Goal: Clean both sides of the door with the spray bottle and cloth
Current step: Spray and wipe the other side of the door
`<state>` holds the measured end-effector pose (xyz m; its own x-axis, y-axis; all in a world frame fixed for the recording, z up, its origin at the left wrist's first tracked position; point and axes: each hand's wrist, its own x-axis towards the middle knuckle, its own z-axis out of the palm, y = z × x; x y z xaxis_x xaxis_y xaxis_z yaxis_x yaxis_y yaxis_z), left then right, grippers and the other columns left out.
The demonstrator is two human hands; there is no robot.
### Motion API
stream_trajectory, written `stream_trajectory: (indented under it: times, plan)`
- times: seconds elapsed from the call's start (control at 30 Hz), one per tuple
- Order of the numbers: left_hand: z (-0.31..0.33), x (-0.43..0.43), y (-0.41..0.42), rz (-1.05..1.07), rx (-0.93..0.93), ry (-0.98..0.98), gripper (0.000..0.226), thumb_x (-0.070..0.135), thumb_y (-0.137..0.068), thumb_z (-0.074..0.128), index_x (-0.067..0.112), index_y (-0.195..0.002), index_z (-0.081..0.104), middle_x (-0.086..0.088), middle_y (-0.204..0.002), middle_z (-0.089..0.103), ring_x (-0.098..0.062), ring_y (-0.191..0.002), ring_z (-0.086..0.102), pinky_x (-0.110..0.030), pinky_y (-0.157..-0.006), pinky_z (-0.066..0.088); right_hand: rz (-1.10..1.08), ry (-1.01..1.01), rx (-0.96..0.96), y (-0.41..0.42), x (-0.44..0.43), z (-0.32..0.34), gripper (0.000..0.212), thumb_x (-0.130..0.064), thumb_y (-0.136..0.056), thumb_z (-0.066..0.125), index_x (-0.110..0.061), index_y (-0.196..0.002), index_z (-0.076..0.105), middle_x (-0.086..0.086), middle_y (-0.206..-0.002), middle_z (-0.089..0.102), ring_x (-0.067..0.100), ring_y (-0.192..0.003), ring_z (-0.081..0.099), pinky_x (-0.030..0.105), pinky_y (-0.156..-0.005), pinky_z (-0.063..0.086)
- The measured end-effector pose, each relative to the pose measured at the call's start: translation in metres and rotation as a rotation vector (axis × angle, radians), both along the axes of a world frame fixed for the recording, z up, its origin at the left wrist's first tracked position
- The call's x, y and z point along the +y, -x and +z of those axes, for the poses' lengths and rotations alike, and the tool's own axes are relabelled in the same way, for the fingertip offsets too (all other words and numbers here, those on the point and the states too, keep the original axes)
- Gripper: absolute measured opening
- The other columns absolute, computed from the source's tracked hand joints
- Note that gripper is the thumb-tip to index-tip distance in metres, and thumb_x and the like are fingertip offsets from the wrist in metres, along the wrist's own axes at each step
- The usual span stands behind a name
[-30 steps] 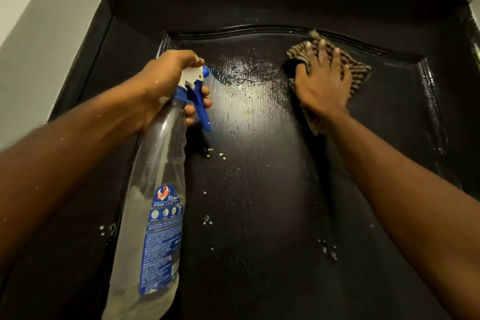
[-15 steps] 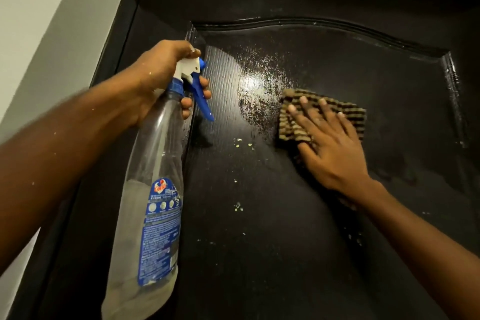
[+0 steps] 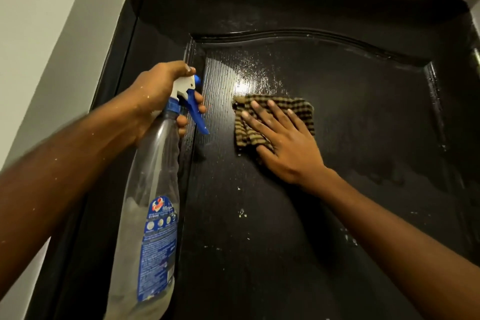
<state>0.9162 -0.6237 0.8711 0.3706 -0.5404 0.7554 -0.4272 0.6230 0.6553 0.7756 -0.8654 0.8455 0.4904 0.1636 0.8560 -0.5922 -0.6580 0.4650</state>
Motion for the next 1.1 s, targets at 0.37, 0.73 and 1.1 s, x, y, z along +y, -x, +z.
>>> stream_trajectory:
  times: [0.37,0.73,1.1]
  plan:
    - [-0.007,0.021,-0.003,0.064,0.078,-0.043,0.032,0.039,-0.097,0.045,0.011,-0.092,0.059,-0.008,-0.072,0.060,-0.012,-0.041,0.057,-0.018,-0.033,0.040,0.049,-0.281,-0.402,-0.027,0.015,0.104,0.061,-0.052,-0.102,0.020,-0.040,-0.161,0.007,-0.009,-0.169,-0.003,0.018,-0.156,-0.006,0.050,-0.125,0.000]
    - [-0.019,0.042,-0.010,0.238,0.039,0.039,0.032,0.039,-0.099,0.042,0.012,-0.104,0.059,-0.013,-0.090,0.066,-0.009,-0.038,0.058,-0.022,-0.033,0.043,0.063,0.113,0.191,-0.052,0.036,-0.007,0.067,-0.057,-0.094,0.020,-0.042,-0.159,0.018,-0.013,-0.168,0.012,0.014,-0.155,0.006,0.040,-0.123,0.003]
    - [-0.016,0.038,-0.015,0.228,0.049,0.017,0.031,0.040,-0.098,0.043,0.015,-0.103,0.061,-0.007,-0.081,0.066,-0.017,-0.063,0.064,-0.022,-0.038,0.045,0.020,-0.151,-0.254,-0.044,0.026,0.092,0.064,-0.054,-0.097,0.014,-0.043,-0.160,0.010,-0.012,-0.169,0.003,0.016,-0.156,-0.001,0.047,-0.125,0.001]
